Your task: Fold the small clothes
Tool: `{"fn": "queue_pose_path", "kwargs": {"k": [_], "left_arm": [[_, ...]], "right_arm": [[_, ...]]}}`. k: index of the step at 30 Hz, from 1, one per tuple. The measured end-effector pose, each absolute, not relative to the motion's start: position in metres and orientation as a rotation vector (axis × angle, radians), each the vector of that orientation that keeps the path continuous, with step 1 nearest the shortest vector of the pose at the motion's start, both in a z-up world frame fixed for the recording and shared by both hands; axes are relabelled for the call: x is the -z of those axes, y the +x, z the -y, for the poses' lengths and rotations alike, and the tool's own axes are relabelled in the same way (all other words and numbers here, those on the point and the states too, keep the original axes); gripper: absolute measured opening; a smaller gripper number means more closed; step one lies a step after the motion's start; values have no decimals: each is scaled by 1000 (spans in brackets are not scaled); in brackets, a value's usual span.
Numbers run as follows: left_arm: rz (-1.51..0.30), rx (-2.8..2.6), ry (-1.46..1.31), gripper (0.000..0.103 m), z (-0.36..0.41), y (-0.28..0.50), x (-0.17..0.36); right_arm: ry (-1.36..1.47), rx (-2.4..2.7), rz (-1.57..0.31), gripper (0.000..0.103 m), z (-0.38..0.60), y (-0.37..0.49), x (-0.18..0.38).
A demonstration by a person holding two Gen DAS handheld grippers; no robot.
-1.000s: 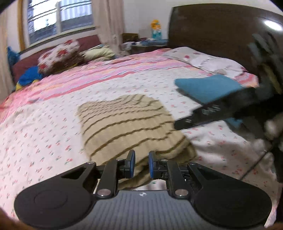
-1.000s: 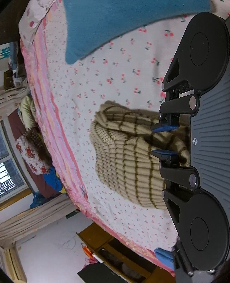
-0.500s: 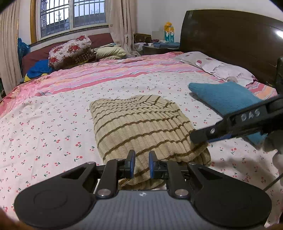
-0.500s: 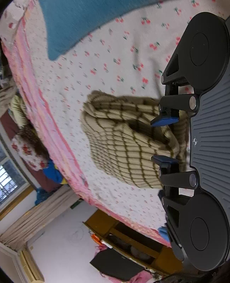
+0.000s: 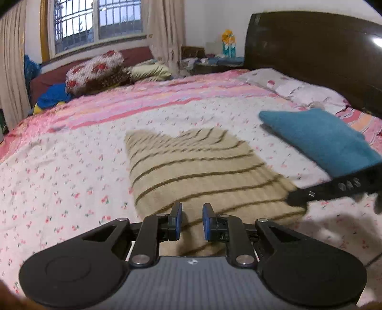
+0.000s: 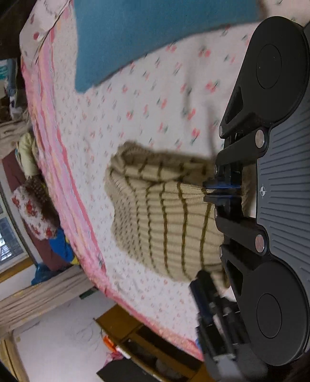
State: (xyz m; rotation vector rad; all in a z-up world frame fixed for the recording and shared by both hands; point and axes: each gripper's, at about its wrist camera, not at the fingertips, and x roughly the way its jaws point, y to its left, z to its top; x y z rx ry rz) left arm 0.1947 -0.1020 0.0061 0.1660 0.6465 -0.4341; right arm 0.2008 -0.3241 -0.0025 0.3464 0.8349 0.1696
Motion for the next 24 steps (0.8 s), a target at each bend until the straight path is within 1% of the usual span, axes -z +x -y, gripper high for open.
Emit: {"fn": "queue_pose_path", "kwargs": {"k": [3,5,8,13,14,15,17,21,24], "left_arm": [[-721,418,156,25,100,205,9],[-734,410,155,25,98,207,12],[-728,413,167,25,100,206,10],[-723,421,192,25,104,207,8],[-723,421,198,25,105,207,7],[-721,420,202,25,107,205,8],[-723,419,205,25,108,206,7],[-722,411,191,25,109,208,4],[-703,407,190,25,110,208,0]], "right_arm": [[358,-130,-909,3,330,201,26],[331,-131,-903,4,325,202,26],[312,-167,-904,10,323,203,13],[354,-143,-777,19,337,204,-16],[364,-133,-757,23,340,210,-20],[379,-124,-745,30,343,220,-23],[432,-125,-726,35,346,242,-23],[494,-142,-758,37,344,279,-7],[461,-142,-793,39,336,293,7]]}}
